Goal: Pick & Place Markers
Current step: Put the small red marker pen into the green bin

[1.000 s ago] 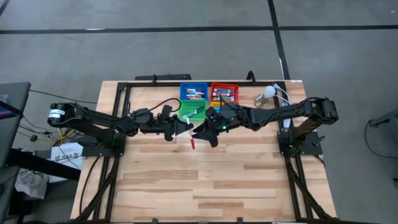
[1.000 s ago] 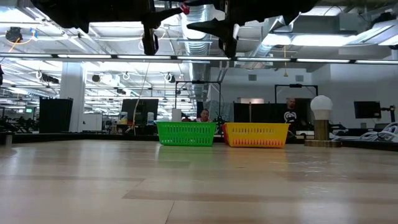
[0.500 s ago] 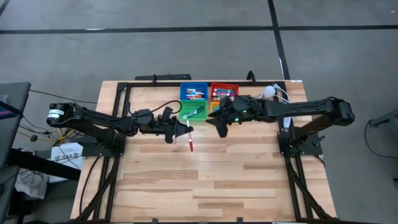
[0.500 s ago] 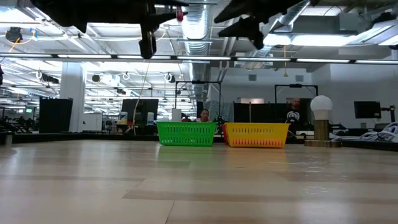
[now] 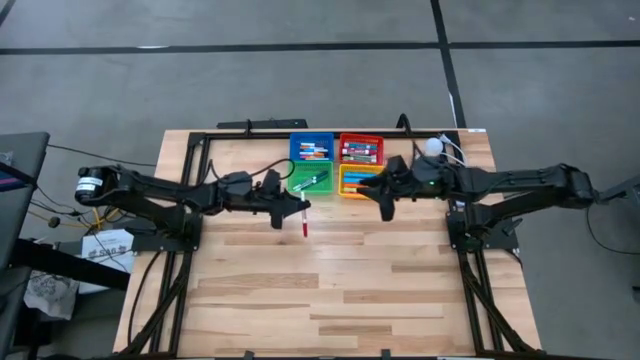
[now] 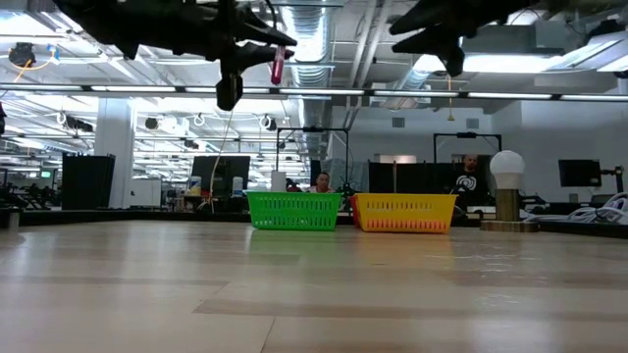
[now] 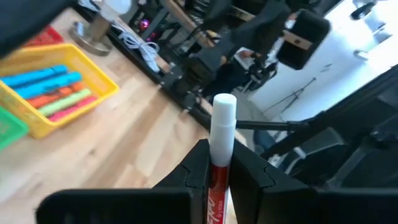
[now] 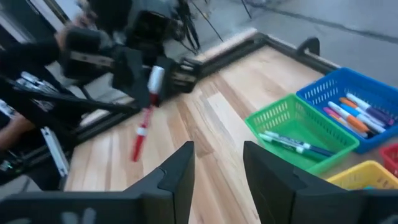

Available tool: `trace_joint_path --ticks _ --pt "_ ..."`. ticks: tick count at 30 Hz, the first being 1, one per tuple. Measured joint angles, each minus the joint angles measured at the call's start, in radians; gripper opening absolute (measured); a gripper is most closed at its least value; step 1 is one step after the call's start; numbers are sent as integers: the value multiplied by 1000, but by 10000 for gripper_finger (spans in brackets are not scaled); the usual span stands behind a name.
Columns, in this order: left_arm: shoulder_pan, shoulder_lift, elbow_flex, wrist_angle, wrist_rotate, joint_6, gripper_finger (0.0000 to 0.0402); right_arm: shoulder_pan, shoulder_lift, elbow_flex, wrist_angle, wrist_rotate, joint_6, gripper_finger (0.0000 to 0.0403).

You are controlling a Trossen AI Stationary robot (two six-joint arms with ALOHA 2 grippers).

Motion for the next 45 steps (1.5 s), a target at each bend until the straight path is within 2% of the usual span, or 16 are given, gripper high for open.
trace_joint_path --ticks 13,21,25,28,37,45 --pt "111 11 221 -456 51 270 35 38 -179 -250 302 -3 37 118" --pt "217 32 235 -484 134 382 35 59 -240 -332 392 6 40 118" --pt "240 106 253 -494 175 412 35 62 -269 -359 392 57 62 118" --pt "250 192 315 -511 216 455 35 63 -270 -360 391 61 64 118" --pt "312 397 627 -826 216 673 35 63 -269 -360 385 57 64 118" --pt "388 542 805 -995 209 853 35 49 -268 -360 406 59 45 118"
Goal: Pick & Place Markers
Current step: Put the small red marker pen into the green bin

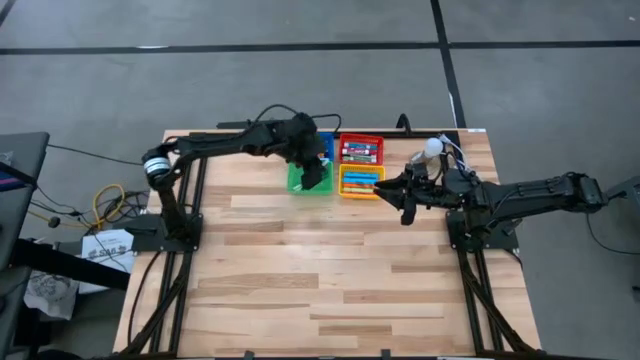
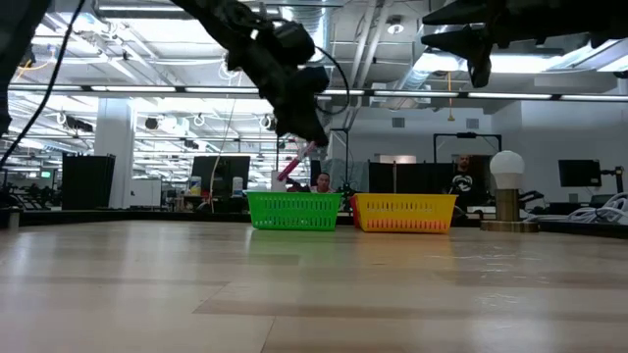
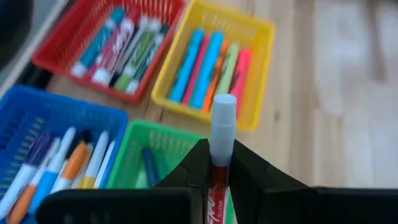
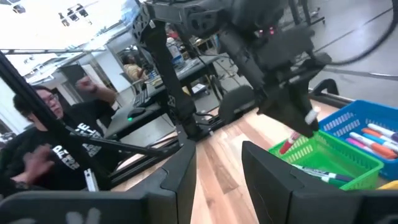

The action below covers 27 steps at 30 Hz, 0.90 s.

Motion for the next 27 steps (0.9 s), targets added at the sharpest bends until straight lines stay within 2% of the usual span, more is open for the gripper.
trace_joint_path --ticks 9,18,27 --pt "31 120 106 -139 -38 129 35 -35 -1 0 2 -1 -15 118" --pt "19 164 107 -187 -69 228 35 -51 -1 0 3 -1 -16 118" --pt "30 177 107 -170 -75 243 42 -51 -1 1 4 -3 -10 118"
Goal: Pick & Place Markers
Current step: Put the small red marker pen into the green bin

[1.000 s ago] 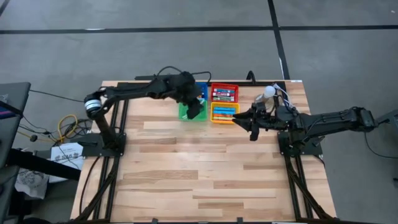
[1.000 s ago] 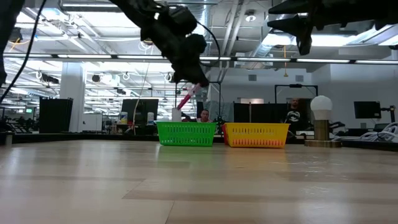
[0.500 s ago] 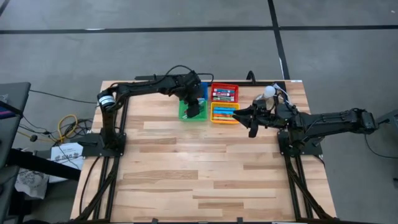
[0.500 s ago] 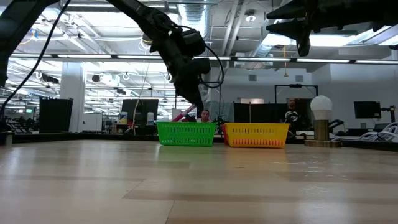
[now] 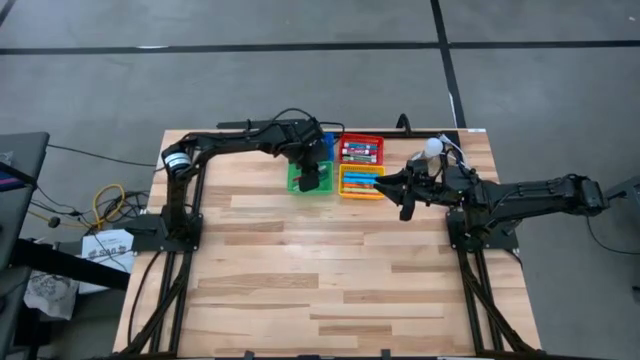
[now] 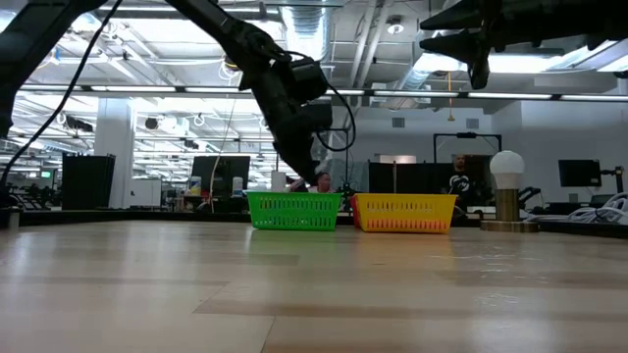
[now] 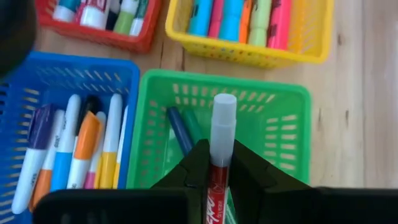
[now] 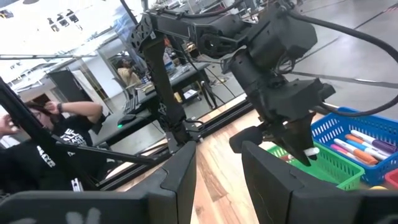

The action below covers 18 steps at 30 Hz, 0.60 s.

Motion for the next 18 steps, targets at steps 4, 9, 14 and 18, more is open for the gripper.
trace_joint_path --ticks 4,9,14,18 --pt "-2 4 0 0 -1 26 39 0 0 0 0 0 1 118" --pt "-16 3 0 2 0 61 42 0 0 0 0 0 1 118" --pt "-18 28 0 7 0 64 57 0 0 0 0 0 2 118" --pt "-18 57 0 2 0 64 57 0 0 0 0 0 2 118"
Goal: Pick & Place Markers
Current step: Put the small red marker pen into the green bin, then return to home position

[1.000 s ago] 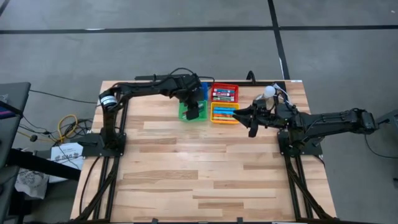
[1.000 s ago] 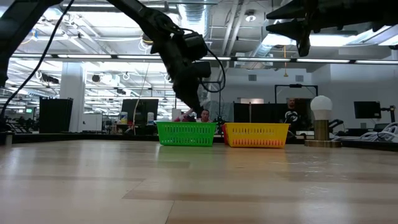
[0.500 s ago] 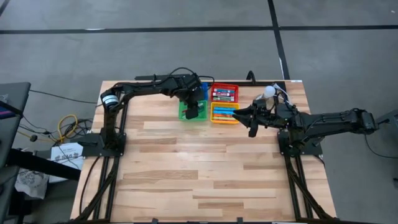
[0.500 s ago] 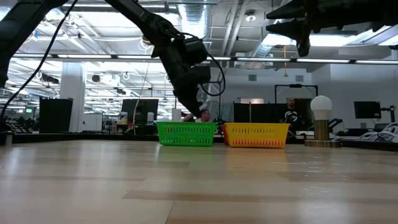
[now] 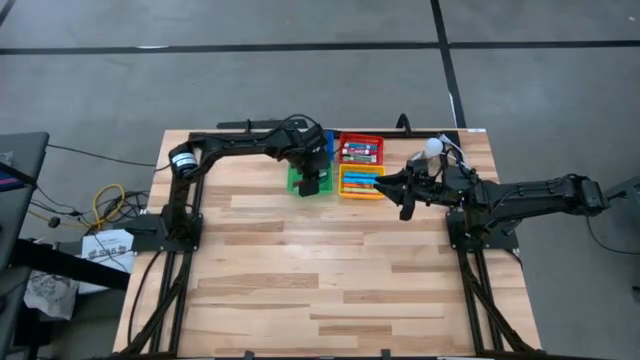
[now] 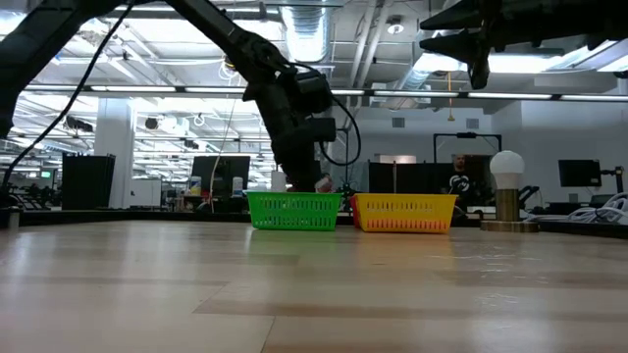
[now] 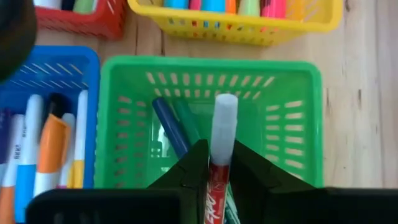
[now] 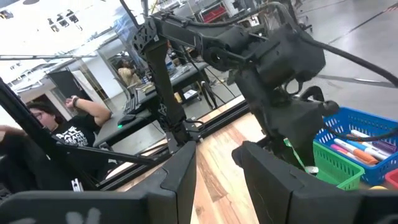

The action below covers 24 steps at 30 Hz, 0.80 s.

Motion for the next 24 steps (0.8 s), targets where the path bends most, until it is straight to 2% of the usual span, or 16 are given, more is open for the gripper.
trace_joint_path --ticks 6,15,19,24 --pt "1 -15 -1 7 0 13 79 0 0 0 0 1 0 118" --pt "2 -49 0 11 -3 19 158 -9 0 1 0 1 0 118" --pt "-2 -95 0 5 -16 -42 182 -14 0 1 2 1 0 118" --pt "-12 -213 -1 6 -11 -151 190 -14 0 1 1 0 0 118"
